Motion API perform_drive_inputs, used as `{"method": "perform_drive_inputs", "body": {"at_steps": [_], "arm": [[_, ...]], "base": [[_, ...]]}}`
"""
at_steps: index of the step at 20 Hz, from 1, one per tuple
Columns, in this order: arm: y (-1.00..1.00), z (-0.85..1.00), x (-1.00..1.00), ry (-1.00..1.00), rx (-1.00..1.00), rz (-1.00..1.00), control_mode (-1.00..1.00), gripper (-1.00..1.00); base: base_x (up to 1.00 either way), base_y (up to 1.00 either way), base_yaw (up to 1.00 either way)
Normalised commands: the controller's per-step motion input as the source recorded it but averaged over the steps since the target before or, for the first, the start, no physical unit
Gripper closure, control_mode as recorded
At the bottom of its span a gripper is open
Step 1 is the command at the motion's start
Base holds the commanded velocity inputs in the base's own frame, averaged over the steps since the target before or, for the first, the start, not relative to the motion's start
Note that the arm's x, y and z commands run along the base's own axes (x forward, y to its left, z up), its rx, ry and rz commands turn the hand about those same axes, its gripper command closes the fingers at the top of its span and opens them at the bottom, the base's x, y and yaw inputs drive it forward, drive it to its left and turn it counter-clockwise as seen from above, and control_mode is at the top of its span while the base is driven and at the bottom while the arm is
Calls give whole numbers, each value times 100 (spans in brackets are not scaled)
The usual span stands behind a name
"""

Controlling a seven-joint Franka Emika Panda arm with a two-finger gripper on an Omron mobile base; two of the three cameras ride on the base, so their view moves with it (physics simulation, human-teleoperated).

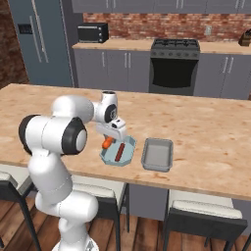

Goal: Place one cooked food and one vegetable from the large plate to each tupperware container.

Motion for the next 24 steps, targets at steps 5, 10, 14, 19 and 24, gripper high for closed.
{"method": "perform_drive_inputs", "body": {"at_steps": [5,10,14,19,24], "arm": [[-4,-16,31,0,-10,1,-100,100],[-14,-1,-3,0,0,9,-100,100],[-4,-8,-13,-1,0,17,-100,100],[0,-10,-17,-9,0,8,-100,100],[-9,-5,-29,-10,0,-1,-100,100]], "base": [[0,0,0],[0,0,0],[0,0,0],[0,0,0],[0,0,0]]}}
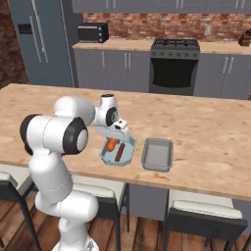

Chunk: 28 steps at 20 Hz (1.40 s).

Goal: Place one cooked food and one vegetable from the large plate to each tupperware container.

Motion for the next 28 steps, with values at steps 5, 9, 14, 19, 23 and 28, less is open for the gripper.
{"method": "perform_drive_inputs", "body": {"at_steps": [5,9,14,19,23,28], "arm": [[-1,-3,-20,-2,0,-5,-100,100],[3,0,3,1,0,0,-100,100],[0,-1,21,-2,0,0,-100,100],[0,-2,3,-8,0,0,-100,100],[0,0,0,0,0,0,-100,-100],[0,0,0,0,0,0,-100,-100]], "base": [[0,0,0],[0,0,0],[0,0,0],[0,0,0],[0,0,0],[0,0,0]]}}
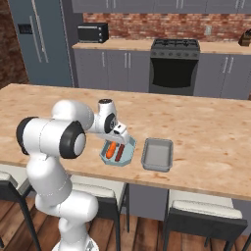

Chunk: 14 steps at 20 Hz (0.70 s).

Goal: Place one cooked food and one vegetable from the large plate to each tupperware container.

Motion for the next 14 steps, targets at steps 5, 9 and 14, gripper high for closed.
{"method": "perform_drive_inputs", "body": {"at_steps": [5,9,14], "arm": [[0,9,0,0,-1,0,-100,-100],[5,25,-2,-3,-7,0,-100,-100],[7,67,-20,-3,-3,1,-100,-100]], "base": [[0,0,0],[0,0,0],[0,0,0]]}}
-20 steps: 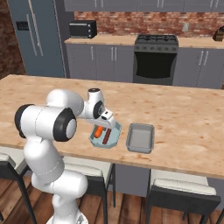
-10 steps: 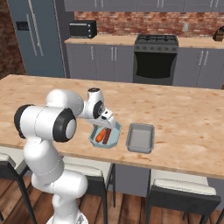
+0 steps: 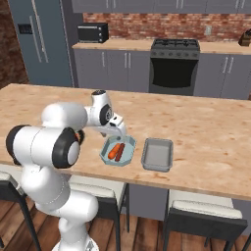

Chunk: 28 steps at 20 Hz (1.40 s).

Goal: Place one cooked food and one vegetable from the large plate to each tupperware container.

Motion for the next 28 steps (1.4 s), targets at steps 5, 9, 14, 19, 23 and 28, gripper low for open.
{"method": "perform_drive_inputs", "body": {"at_steps": [5,9,14,19,23,28], "arm": [[27,76,6,6,17,24,-100,-100],[69,44,15,14,17,47,-100,-100],[71,7,-15,-6,-2,33,-100,-100],[57,0,-8,-1,-12,26,-100,-100],[73,0,-1,0,-9,23,-100,-100],[96,0,0,0,-2,7,-100,-100]], "base": [[0,0,0],[0,0,0],[0,0,0],[0,0,0],[0,0,0],[0,0,0]]}}
